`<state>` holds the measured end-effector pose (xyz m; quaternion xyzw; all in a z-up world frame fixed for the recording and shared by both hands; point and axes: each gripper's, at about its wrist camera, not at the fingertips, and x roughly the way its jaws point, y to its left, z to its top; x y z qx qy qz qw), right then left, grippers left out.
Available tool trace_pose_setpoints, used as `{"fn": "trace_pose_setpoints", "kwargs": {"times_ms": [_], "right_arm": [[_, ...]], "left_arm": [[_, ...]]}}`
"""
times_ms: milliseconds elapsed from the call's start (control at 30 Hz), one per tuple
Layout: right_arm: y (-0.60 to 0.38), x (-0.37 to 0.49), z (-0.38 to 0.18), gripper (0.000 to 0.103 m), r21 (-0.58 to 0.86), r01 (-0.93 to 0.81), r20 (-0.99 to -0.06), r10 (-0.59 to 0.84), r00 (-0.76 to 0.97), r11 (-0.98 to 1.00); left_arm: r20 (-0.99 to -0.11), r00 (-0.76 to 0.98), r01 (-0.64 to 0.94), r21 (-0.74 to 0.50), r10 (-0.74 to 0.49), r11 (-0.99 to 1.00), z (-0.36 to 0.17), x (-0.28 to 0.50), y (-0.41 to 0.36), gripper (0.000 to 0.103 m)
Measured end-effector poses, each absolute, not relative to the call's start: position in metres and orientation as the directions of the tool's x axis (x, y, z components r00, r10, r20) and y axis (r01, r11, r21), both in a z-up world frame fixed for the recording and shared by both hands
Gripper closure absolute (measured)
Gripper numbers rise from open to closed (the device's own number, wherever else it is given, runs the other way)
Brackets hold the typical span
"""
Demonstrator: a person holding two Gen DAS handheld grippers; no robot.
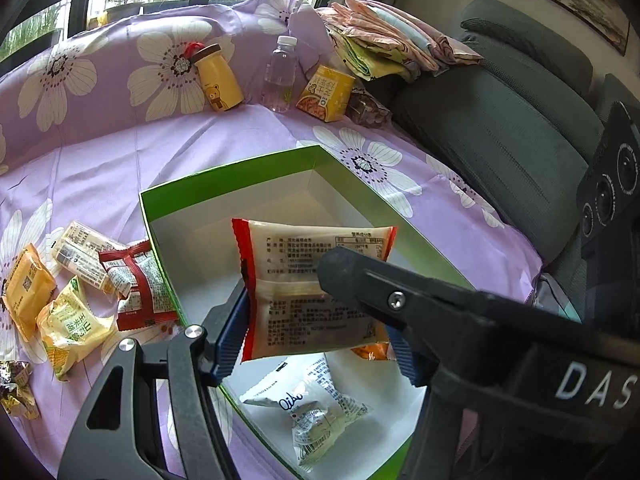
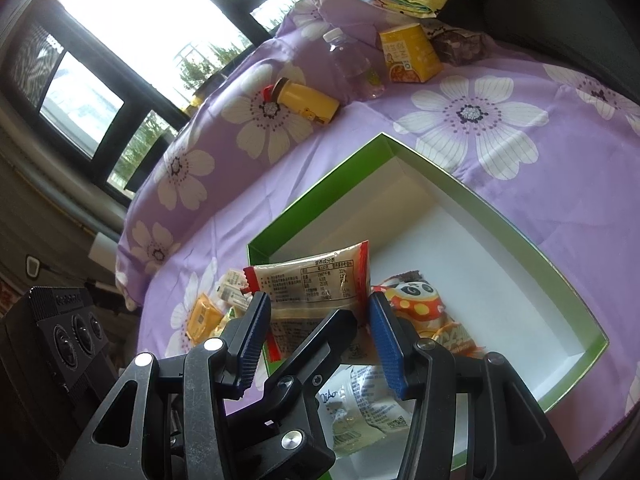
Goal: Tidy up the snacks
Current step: 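Carry the biscuit pack over the green box and lower it inside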
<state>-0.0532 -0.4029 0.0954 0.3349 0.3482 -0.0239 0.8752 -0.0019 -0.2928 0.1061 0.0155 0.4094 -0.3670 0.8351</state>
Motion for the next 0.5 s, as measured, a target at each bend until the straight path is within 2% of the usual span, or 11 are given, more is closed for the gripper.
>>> {"fn": "trace_pose_setpoints", "kwargs": {"times_ms": [500], "right_arm": [[-0.420, -0.050, 0.077, 0.049, 0.590, 0.330, -0.658, 0.203, 0.725, 0.737]], "left_arm": [[-0.741, 0.342, 0.608, -0.295, -0.578, 0.737, 0.091, 0.003, -0.303, 0.042]]}}
